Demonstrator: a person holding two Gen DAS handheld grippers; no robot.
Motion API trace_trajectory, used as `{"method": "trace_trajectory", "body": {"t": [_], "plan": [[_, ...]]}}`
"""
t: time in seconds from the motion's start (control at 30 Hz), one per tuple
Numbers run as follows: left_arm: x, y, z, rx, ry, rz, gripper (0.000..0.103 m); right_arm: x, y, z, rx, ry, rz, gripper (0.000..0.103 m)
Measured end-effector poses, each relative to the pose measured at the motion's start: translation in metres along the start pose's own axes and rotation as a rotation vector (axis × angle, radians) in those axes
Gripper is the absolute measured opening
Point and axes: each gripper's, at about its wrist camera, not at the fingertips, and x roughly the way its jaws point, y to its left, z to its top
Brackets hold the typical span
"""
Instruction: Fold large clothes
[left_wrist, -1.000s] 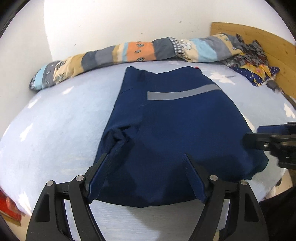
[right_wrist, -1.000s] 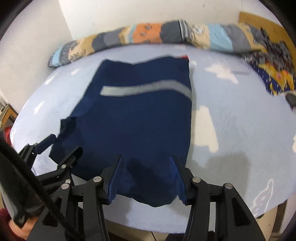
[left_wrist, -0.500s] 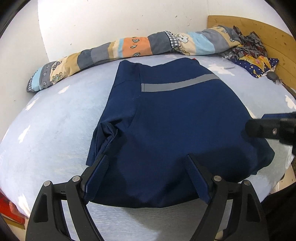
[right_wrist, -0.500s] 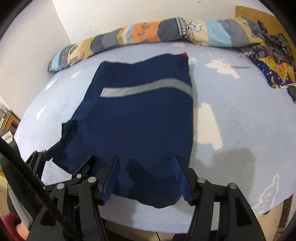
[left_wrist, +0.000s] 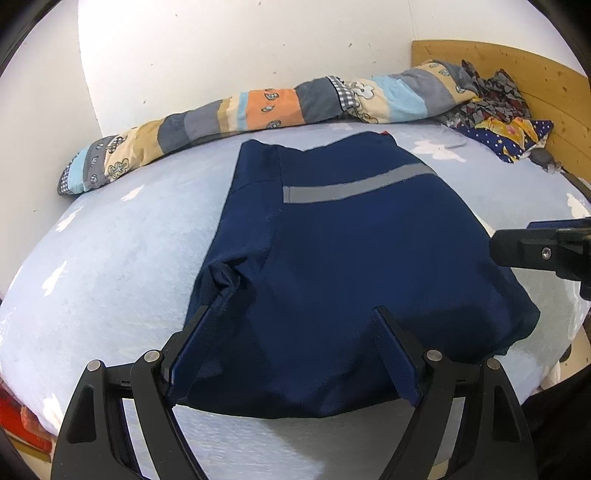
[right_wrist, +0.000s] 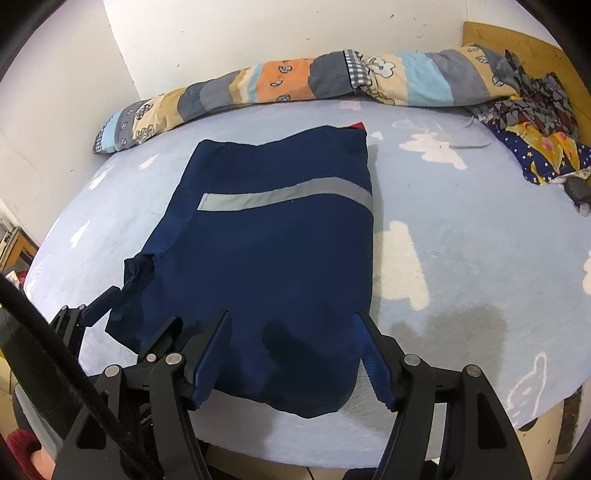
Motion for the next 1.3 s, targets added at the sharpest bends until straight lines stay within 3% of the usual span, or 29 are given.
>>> {"method": "trace_trajectory", "body": {"t": [0.27,0.43,0.57,0.7,0.9,1.07,1.2,1.3], "plan": [[-0.017,0.005,0.005,-0.005,-0.051,0.010,0.086,-0.011,0.002,-0.011,-0.003,-0.039,-0.028,0.078],[-0.046,0.019,0.003,-0.054,-0.101,0.019,0.102,-0.026,0.003,-0.025,-0.001,-0.094,-0.092,0.086],[-0.066,0.033,-0.003,-0.110,-0.116,0.012,0.103,-0.035,0.012,-0.044,-0.019,-0.118,-0.134,0.089],[-0.081,0.036,-0.012,-0.102,-0.107,0.045,0.103,-0.036,0.031,-0.063,-0.077,-0.121,-0.147,0.092],[-0.091,0.038,-0.021,-0.118,-0.117,0.051,0.103,-0.033,0.054,-0.066,-0.176,-0.140,-0.205,0.092],[-0.090,0.037,-0.016,-0.109,-0.120,0.174,0.103,-0.034,0.055,-0.064,-0.192,-0.153,-0.233,0.093],[-0.085,0.039,-0.010,-0.094,-0.074,0.210,0.103,-0.034,0.050,-0.063,-0.180,-0.148,-0.241,0.093],[-0.088,0.040,-0.009,-0.082,-0.092,0.241,0.103,-0.035,0.048,-0.062,-0.170,-0.149,-0.237,0.093]]}}
